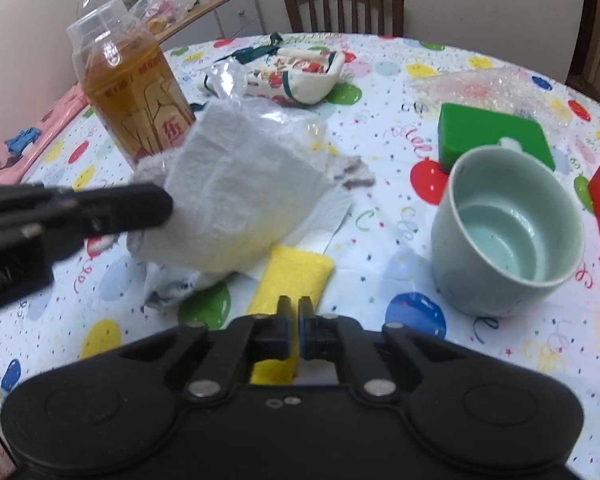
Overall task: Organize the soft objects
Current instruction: 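Lift the yellow sponge with the right tool while the left tool holds the tissue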
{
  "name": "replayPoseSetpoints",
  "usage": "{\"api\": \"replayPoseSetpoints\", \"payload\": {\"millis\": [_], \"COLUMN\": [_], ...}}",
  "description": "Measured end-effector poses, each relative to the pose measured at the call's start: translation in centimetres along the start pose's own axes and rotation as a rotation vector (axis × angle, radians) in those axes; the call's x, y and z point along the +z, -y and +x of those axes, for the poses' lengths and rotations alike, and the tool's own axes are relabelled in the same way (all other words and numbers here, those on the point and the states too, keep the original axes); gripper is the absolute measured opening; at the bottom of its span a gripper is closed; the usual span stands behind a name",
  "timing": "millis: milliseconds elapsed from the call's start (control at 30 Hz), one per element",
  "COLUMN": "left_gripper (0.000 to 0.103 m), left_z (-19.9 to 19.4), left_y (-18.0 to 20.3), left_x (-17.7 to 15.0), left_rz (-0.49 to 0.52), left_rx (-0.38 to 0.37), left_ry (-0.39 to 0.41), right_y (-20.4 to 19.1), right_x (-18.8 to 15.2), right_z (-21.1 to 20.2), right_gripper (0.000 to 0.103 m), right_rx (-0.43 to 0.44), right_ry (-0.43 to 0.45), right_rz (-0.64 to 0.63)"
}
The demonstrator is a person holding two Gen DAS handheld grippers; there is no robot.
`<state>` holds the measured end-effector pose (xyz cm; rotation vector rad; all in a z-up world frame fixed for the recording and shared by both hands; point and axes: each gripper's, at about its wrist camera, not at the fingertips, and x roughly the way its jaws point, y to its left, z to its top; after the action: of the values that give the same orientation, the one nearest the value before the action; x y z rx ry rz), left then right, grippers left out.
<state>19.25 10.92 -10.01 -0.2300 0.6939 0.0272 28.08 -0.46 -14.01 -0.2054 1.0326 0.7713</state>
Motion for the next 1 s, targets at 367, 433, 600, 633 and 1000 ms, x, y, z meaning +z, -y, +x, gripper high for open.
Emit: {"api": "replayPoseSetpoints", "payload": {"millis": [367,433,600,633,1000], "left_gripper": [0.001,0.001,0.001,0.001,0.001], "left_z": [0.1,0.2,0.4,0.5,0.1], "left_y": [-0.6,-0.9,-1.1,-1.1,-0.4], "left_x": [-0.2,-0.3,-0.5,-0.6,0.2], "left_rz": [-0.013,-0.021,-0.027,-0.028,-0.051], "left_rx": [-0.007,-0.009,-0.024,-0.027,-0.046], "left_ry": [0.003,0.000,-0.009,-0.011,0.002], "right_y": [-1.5,-2.5,-4.1,-4.2,-0.5], "right_x": [0.0,0.1,-0.3,-0.3,-0.8], "right_z": [2.0,2.4,2.7,2.7,-0.8], "right_gripper": [0.054,0.051,0.046,0.044,0.039], "right_rx": [-0.063,-0.108,-0.168,-0.170,-0.103], "right_ry": [-0.034,-0.035,-0.026,-0.023,0.009], "right_rz": [-0.022,-0.071,-0.149,-0.151,-0.032]}}
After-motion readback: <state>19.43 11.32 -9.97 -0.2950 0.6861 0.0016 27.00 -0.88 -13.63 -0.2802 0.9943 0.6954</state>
